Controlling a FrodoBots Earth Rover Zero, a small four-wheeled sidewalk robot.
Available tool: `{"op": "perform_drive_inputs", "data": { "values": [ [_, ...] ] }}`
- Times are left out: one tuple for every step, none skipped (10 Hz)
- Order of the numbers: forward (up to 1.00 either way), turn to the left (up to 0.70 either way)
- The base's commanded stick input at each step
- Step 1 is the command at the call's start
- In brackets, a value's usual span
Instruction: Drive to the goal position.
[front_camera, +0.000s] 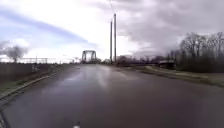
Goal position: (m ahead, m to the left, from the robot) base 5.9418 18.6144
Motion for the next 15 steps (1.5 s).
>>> {"op": "perform_drive_inputs", "data": {
  "values": [
    [0.70,0.14],
    [0.70,0.14],
    [0.70,0.14],
    [0.70,0.14],
    [0.70,0.14],
    [0.70,0.14],
    [0.70,0.14],
    [0.70,0.14],
    [0.70,0.14],
    [0.70,0.14],
    [0.70,0.14],
    [0.70,0.14],
    [0.70,0.14],
    [0.70,0.14],
    [0.70,0.14]
  ]
}}
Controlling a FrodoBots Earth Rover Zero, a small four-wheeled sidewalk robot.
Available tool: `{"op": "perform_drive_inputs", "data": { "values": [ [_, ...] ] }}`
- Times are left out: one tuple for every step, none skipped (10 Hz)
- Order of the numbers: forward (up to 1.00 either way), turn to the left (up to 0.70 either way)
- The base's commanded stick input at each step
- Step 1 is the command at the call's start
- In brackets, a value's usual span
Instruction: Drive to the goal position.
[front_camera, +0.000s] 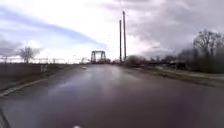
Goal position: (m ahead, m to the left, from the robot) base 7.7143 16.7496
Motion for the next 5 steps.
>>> {"op": "perform_drive_inputs", "data": {
  "values": [
    [0.70,0.14],
    [0.70,0.14],
    [0.70,0.14],
    [0.70,0.14],
    [0.70,0.14]
  ]
}}
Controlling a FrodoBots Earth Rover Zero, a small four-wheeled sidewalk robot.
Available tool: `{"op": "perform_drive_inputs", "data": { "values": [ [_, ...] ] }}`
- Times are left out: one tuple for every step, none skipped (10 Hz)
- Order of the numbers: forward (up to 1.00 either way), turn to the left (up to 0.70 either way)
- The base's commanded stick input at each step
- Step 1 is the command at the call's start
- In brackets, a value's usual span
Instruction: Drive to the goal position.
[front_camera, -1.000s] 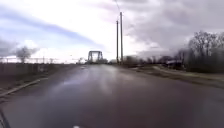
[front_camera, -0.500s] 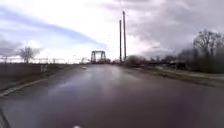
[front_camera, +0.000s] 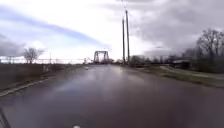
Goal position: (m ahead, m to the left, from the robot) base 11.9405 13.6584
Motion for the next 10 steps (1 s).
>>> {"op": "perform_drive_inputs", "data": {
  "values": [
    [0.70,0.14],
    [0.70,0.14],
    [0.70,0.14],
    [0.70,0.14],
    [0.70,0.14],
    [0.70,0.14],
    [0.70,0.14],
    [0.70,0.14],
    [0.70,0.14],
    [0.70,0.14]
  ]
}}
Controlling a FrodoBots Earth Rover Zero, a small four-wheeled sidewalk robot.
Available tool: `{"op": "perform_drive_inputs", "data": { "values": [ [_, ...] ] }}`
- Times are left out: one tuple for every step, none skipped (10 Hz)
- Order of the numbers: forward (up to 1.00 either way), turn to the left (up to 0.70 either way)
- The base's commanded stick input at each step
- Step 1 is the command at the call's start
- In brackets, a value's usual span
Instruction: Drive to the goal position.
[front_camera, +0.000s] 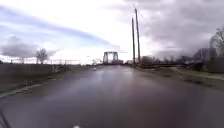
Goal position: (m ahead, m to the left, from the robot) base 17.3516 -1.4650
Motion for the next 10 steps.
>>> {"op": "perform_drive_inputs", "data": {
  "values": [
    [0.70,0.14],
    [0.70,0.14],
    [0.70,0.14],
    [0.70,0.14],
    [0.70,0.14],
    [0.70,0.14],
    [0.70,0.14],
    [0.70,0.14],
    [0.70,0.14],
    [0.70,0.14]
  ]
}}
